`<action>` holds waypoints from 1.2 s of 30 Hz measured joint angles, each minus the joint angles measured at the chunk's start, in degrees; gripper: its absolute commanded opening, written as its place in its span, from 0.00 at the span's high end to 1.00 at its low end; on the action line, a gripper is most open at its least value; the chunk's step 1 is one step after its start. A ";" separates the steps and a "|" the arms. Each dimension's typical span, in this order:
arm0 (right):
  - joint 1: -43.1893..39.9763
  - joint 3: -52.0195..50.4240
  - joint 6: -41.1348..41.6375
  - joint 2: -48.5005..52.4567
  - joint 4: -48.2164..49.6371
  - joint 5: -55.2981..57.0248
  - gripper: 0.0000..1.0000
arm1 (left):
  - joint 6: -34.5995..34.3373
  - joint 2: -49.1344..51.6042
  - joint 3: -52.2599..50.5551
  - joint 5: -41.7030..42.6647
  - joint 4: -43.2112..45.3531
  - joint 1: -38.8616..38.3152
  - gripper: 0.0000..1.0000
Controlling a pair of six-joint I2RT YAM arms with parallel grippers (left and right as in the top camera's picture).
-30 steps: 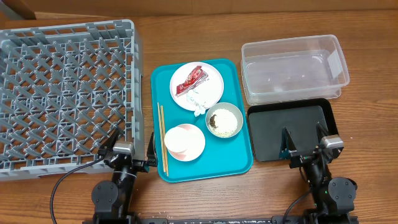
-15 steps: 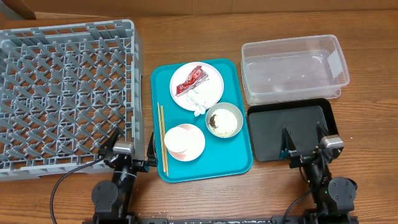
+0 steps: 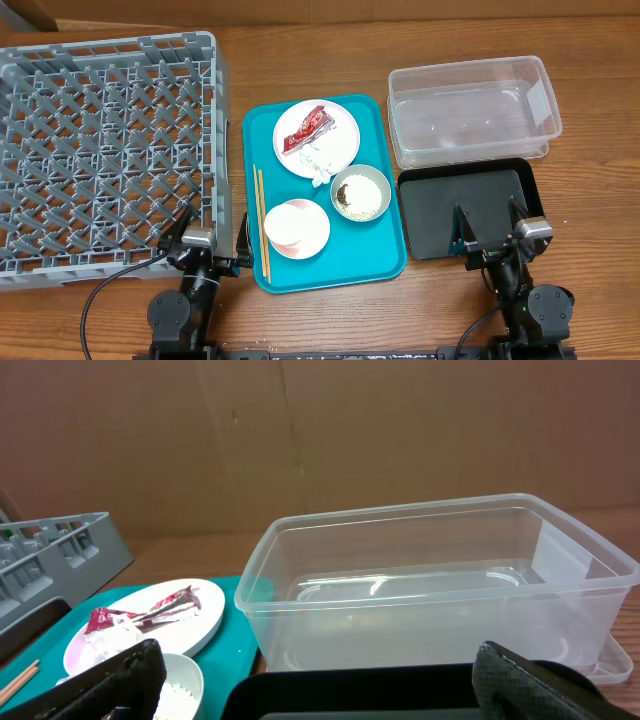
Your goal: Sort waste into correct bins and load items into the dishwasher
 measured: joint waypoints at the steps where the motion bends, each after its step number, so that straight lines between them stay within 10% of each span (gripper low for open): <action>1: 0.00 0.00 0.02 0.00 0.00 0.00 0.00 | 0.00 0.00 0.00 0.00 0.00 0.00 0.00; 27: 0.00 0.00 2.62 0.00 0.00 0.17 0.00 | -0.63 0.00 0.02 -0.02 -0.26 0.00 0.00; 36: -0.02 2.08 13.00 1.03 -7.37 1.22 0.00 | -3.50 2.95 8.52 -1.14 -15.52 0.00 0.00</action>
